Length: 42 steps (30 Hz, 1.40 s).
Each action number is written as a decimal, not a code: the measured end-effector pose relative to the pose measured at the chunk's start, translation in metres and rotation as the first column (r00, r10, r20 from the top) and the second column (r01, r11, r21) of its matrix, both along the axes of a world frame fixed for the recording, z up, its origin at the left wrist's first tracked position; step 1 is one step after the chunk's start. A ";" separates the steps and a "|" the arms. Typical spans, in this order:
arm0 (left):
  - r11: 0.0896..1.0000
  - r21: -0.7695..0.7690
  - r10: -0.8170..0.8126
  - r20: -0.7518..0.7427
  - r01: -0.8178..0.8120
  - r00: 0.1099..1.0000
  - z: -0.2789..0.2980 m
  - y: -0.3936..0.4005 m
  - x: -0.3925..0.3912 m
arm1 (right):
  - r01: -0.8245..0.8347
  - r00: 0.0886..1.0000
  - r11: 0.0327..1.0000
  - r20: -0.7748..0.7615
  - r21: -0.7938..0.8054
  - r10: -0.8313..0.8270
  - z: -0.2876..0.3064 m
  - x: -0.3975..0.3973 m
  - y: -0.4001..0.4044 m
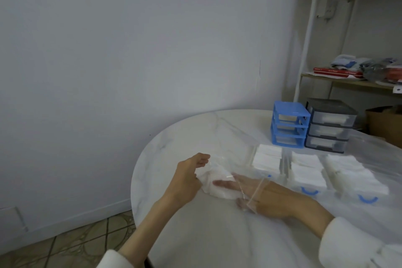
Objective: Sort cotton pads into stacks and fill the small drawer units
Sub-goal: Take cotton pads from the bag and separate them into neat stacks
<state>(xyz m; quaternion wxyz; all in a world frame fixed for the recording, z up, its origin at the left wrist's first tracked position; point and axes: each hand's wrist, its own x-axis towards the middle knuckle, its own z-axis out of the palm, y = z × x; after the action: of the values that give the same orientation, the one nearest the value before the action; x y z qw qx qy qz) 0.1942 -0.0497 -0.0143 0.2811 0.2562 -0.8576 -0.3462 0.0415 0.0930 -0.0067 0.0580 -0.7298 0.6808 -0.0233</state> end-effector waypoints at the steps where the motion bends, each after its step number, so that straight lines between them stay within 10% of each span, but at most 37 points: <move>1: 1.000 -0.006 0.001 -0.002 -0.001 1.000 -0.001 -0.001 -0.001 | -0.025 0.999 1.000 -0.029 -0.002 0.025 0.001 0.002 -0.002; 12: 0.990 -0.137 0.049 0.145 -0.029 0.988 -0.013 -0.008 -0.008 | 0.082 0.951 0.949 0.308 -0.305 0.016 -0.011 -0.011 0.004; 20: 0.985 -0.166 0.056 0.099 -0.039 0.993 -0.015 -0.003 -0.001 | 0.087 0.892 0.983 0.451 -0.162 -0.005 -0.013 -0.004 0.007; 33: 0.989 -0.113 0.103 0.078 -0.094 0.992 -0.017 0.004 -0.007 | 0.023 0.993 0.981 0.122 -0.194 0.001 -0.021 0.001 0.005; 42: 0.975 -0.165 0.177 0.157 -0.151 0.972 -0.019 0.007 -0.013 | 0.074 0.978 0.970 0.205 -0.231 -0.026 -0.015 0.001 0.031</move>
<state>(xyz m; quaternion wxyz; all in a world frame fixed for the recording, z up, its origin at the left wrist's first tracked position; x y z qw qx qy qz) 0.1809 -0.0423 -0.0335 0.2529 0.3329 -0.8783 -0.2320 0.0420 0.1243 -0.0214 0.0382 -0.7079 0.6821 -0.1795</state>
